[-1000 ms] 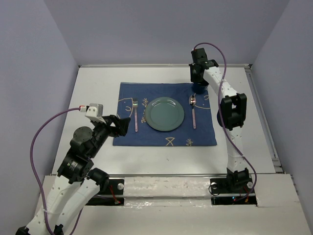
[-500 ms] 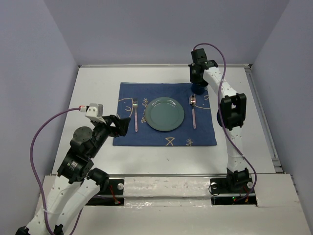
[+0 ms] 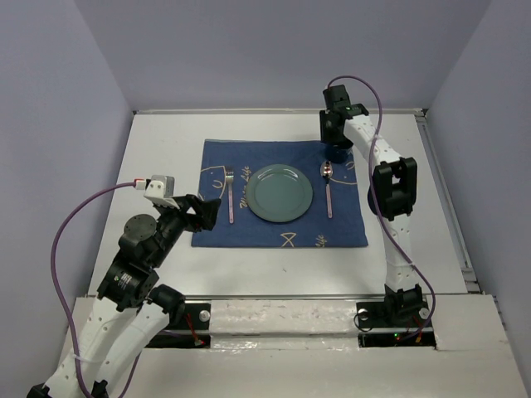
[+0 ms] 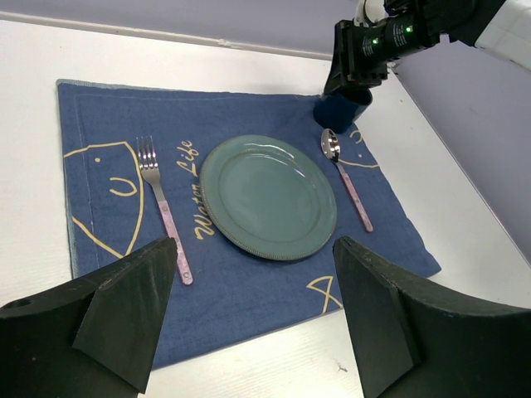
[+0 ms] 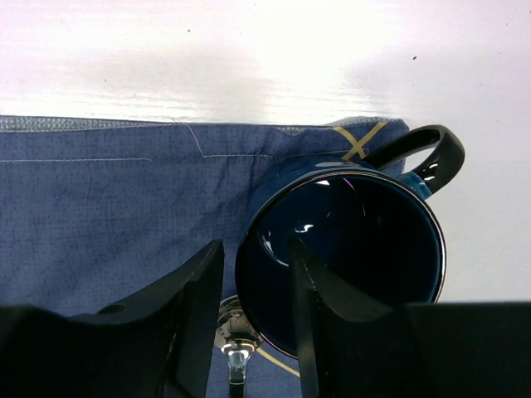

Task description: Set the dinner table for one person

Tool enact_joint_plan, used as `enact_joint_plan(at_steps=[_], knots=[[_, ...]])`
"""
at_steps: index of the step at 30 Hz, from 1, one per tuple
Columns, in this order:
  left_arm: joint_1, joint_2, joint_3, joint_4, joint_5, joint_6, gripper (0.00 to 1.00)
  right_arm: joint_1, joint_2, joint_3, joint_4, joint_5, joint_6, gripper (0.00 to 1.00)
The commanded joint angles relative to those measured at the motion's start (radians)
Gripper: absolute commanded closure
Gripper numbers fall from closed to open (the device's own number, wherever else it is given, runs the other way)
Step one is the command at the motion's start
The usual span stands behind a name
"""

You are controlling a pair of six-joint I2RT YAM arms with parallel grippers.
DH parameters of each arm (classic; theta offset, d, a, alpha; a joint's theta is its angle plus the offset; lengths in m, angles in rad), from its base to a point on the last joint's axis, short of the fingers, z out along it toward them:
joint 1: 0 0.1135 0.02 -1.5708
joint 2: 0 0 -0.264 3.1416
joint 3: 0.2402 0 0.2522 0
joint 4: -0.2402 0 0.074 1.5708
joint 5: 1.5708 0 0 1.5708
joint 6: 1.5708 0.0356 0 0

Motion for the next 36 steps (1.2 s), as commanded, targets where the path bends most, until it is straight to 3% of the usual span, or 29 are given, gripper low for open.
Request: enact_joint_plan(at_steps=[1, 8, 11, 13, 14, 16, 17, 20, 21, 28, 36], knots=[[0.006, 0.006, -0.007, 0.05, 0.021, 0.018, 0.13, -0.004, -0.055, 0.026, 0.041, 0.023, -0.005, 0.52], [0.013, 0.02, -0.006, 0.05, 0.021, 0.021, 0.13, -0.004, -0.205, -0.001, 0.067, 0.037, 0.007, 0.12], [0.017, 0.022, -0.004, 0.049, 0.021, 0.023, 0.13, -0.004, -0.389, -0.131, 0.143, 0.037, 0.051, 0.03], [0.025, 0.02, -0.004, 0.05, 0.021, 0.023, 0.13, -0.004, -0.528, -0.277, 0.242, 0.005, 0.1, 0.03], [0.025, 0.017, -0.004, 0.053, 0.021, 0.023, 0.12, -0.004, -0.69, -0.458, 0.37, -0.033, 0.12, 0.03], [0.026, 0.011, -0.003, 0.055, 0.021, 0.023, 0.12, -0.004, -0.863, -0.648, 0.505, -0.076, 0.185, 0.03], [0.026, 0.005, -0.003, 0.055, 0.021, 0.026, 0.02, -0.004, -1.032, -0.822, 0.637, -0.136, 0.2, 0.0], [0.026, -0.007, 0.0, 0.065, 0.01, 0.026, 0.01, -0.004, -1.26, -1.042, 0.844, -0.184, 0.26, 0.0], [0.026, -0.006, 0.0, 0.07, 0.007, 0.026, 0.01, -0.004, -1.381, -1.142, 0.862, -0.19, 0.265, 0.0], [0.026, -0.012, 0.051, 0.084, -0.1, 0.02, 0.01, -0.004, -1.763, -1.438, 0.741, -0.271, 0.309, 0.0], [0.026, -0.134, 0.025, 0.128, -0.263, 0.049, 0.01, -0.004, -2.086, -1.776, 0.698, -0.297, 0.375, 0.0]])
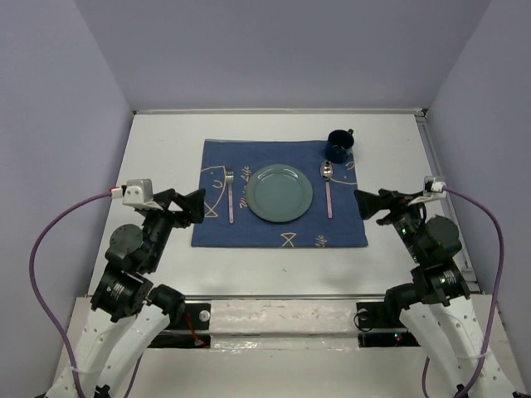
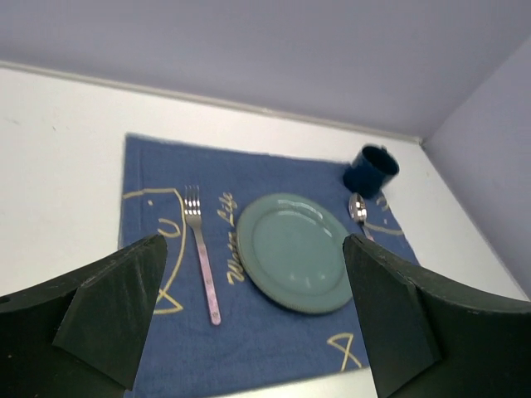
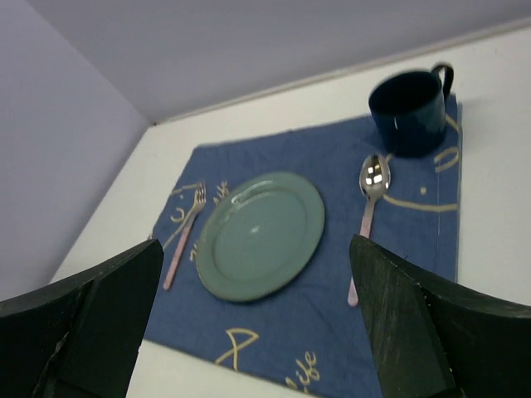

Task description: Set the dinner table for one person

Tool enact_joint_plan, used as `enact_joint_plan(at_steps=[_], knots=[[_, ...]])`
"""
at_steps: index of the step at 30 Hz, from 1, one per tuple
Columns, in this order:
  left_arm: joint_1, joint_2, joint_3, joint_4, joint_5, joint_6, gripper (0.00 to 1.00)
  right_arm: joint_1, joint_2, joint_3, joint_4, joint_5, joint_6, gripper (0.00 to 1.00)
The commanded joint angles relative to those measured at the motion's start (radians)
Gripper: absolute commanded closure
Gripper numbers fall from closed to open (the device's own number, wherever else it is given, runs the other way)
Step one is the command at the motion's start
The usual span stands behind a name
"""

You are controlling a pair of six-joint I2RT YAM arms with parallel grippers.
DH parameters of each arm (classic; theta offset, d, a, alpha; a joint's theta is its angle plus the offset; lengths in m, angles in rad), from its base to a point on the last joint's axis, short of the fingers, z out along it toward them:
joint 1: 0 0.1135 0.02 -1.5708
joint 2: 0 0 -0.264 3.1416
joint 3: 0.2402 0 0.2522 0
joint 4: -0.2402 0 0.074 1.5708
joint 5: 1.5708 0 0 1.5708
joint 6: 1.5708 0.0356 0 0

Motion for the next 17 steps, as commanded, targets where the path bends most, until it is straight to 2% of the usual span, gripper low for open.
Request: enact_joint_plan(at_steps=[1, 4, 7, 11, 17], knots=[[0.005, -0.088, 0.003, 0.084, -0.118, 0.037, 0.01, -0.003, -0.131, -0.112, -0.022, -0.028, 0.053, 0.0], [0.007, -0.117, -0.014, 0.078, -0.106, 0.038, 0.01, -0.003, -0.154, -0.14, -0.02, -0.043, 0.076, 0.0], [0.005, -0.084, 0.006, 0.058, -0.083, 0.044, 0.01, -0.003, -0.133, -0.13, -0.022, -0.038, 0.059, 0.0], [0.005, -0.039, 0.031, 0.043, -0.073, 0.049, 0.01, -0.003, -0.108, -0.045, -0.049, 0.018, -0.004, 0.0], [0.005, -0.083, -0.015, 0.058, -0.064, 0.043, 0.01, -0.003, -0.069, -0.007, -0.04, 0.018, 0.022, 0.0]])
